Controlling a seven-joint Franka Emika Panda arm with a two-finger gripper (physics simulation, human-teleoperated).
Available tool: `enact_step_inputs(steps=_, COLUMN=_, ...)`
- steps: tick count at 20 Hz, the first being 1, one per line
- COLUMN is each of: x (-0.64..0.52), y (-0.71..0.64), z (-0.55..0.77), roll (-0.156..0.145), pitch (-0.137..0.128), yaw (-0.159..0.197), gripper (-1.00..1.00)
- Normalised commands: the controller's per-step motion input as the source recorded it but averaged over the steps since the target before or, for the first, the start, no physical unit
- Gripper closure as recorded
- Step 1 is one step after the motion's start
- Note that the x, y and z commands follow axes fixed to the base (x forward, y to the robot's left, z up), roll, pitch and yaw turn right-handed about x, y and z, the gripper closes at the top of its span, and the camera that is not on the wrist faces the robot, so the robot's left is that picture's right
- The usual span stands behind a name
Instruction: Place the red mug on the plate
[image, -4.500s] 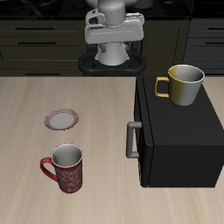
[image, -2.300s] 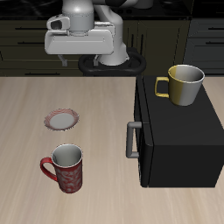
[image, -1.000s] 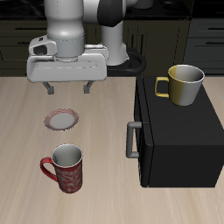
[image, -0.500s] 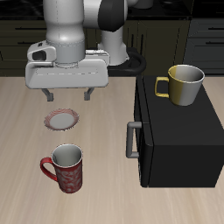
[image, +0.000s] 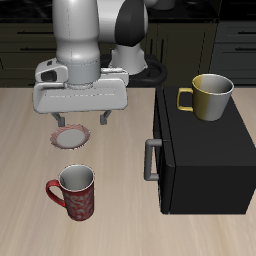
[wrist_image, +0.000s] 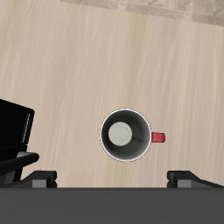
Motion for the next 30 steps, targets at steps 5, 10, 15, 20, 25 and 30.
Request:
enact_step_inputs(steps=5, x=0.05, y=0.01, z=-0.25, roll=-0.005, pitch=0.002, yaw=0.01, gripper=-1.0)
enact_step_inputs(steps=10, x=0.05, y=0.03, z=-0.17, roll=-0.003, pitch=0.003, yaw=-0.007, gripper=-1.0)
enact_step_inputs(steps=15, x=0.06, y=0.05, z=-0.21, roll=0.005, pitch=-0.003, yaw=0.011, gripper=-1.0)
enact_step_inputs(steps=20, x=0.13, y=0.0, z=-0.33, roll=-0.009, pitch=0.029, yaw=-0.014, gripper=-1.0)
enact_step_inputs(steps=25, x=0.09, y=0.04, z=-0.35, roll=0.006, pitch=0.044, yaw=0.01, gripper=-1.0)
enact_step_inputs(steps=30, x=0.01, y=0.07, z=-0.24, roll=0.013, pitch=0.029, yaw=-0.009, gripper=-1.0)
